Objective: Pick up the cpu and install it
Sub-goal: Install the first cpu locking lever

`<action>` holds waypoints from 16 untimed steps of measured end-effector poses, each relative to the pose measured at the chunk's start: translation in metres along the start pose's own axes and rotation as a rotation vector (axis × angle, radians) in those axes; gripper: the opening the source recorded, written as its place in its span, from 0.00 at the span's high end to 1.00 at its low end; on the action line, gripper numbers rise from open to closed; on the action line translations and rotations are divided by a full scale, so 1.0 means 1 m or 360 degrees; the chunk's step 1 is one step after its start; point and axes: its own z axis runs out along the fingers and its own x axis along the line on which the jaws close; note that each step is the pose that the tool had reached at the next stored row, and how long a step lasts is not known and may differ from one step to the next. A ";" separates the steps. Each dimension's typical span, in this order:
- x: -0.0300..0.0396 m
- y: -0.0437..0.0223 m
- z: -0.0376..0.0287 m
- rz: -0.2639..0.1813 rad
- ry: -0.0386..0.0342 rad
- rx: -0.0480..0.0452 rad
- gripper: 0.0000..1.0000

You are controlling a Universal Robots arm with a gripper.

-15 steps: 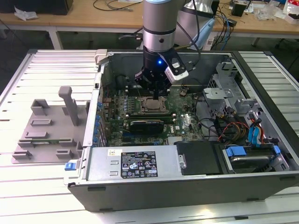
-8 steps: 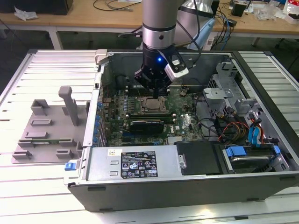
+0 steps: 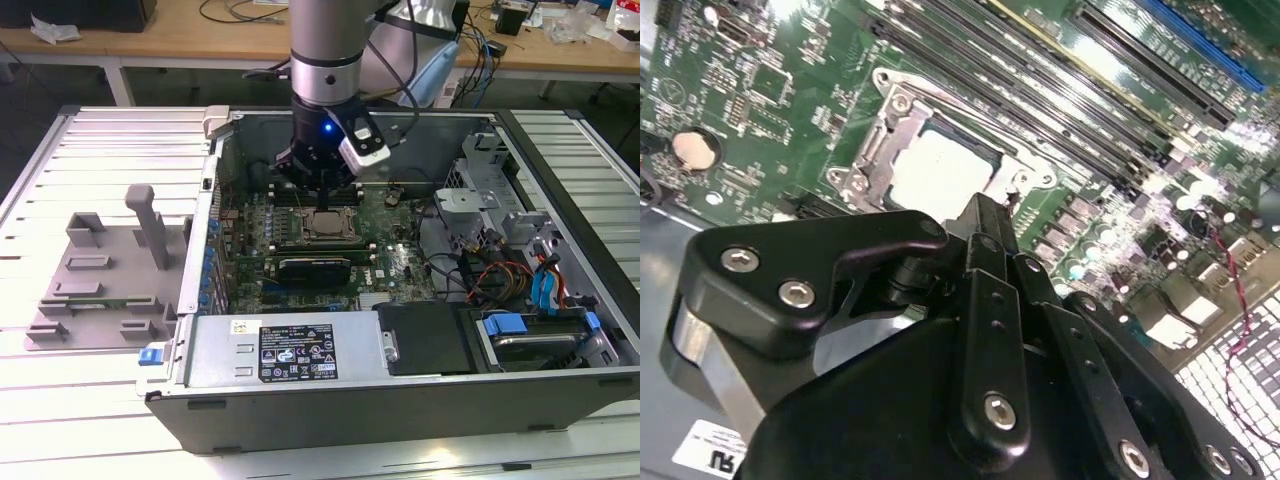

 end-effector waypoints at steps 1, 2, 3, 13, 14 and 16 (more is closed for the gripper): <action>0.0027 0.0001 -0.0001 0.0000 0.0000 0.0000 0.89; 0.0062 0.0002 -0.0002 0.0000 0.0000 0.0000 0.89; 0.0079 0.0002 -0.0003 0.0000 0.0000 0.0000 0.89; 0.0086 0.0000 -0.0132 0.0000 0.0000 0.0000 0.89; 0.0085 0.0000 -0.0150 0.0000 0.0000 0.0000 0.89; 0.0085 0.0000 -0.0150 0.0000 0.0000 0.0000 0.89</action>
